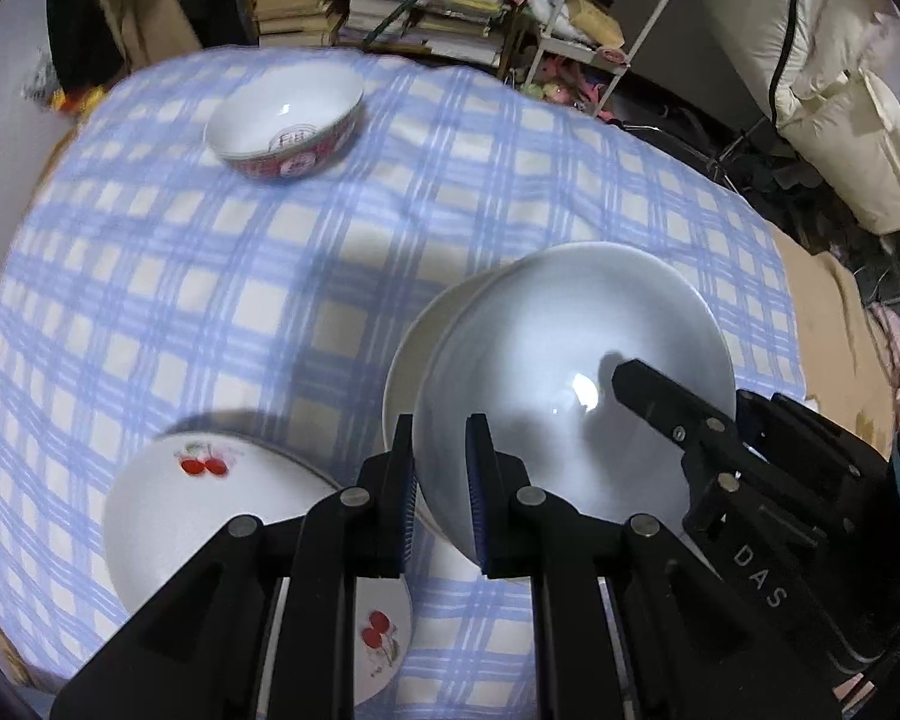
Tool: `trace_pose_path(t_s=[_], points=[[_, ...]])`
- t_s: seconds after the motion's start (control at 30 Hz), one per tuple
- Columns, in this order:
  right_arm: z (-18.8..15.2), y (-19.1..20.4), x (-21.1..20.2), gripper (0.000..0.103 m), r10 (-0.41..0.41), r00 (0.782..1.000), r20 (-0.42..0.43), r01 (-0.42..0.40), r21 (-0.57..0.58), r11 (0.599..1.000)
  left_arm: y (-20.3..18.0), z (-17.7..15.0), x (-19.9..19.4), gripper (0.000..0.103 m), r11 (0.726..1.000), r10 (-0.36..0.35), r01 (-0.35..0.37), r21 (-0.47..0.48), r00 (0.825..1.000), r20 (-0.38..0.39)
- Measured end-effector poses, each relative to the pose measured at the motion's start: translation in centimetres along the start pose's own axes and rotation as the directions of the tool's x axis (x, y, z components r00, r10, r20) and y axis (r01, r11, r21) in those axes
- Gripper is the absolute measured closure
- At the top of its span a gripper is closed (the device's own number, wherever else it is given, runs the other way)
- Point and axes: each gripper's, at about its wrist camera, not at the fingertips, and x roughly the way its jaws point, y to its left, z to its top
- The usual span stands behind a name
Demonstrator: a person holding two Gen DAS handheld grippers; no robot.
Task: Organize plates and bowls
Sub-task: 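Lift the second white bowl with both tools and lower it onto the first bowl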
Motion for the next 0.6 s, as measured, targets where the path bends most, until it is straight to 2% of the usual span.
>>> trace_pose_path(t_s=[0.2,0.33,0.5,0.6], points=[[-0.4,0.7,1.1,0.086,-0.018,0.999,-0.034,0.016,-0.052,0.999,0.8,-0.1,0.9,0.089,1.000,-0.007,0.007,-0.030,1.000,-0.019],[-0.8,1.1,2.3,0.086,-0.060,0.996,-0.062,0.055,-0.081,0.995,1.1,0.0,1.3,0.089,0.999,-0.018,0.017,-0.036,1.000,-0.024],[-0.7,1.1,2.9,0.086,-0.101,0.993,-0.057,0.095,-0.099,0.991,1.5,0.0,2.3,0.089,0.998,-0.035,0.032,-0.045,0.998,-0.055],[-0.8,1.5,3.2,0.086,-0.119,0.991,-0.060,0.110,-0.135,0.985,1.8,0.0,2.3,0.089,0.997,-0.053,0.050,-0.053,0.997,-0.049]])
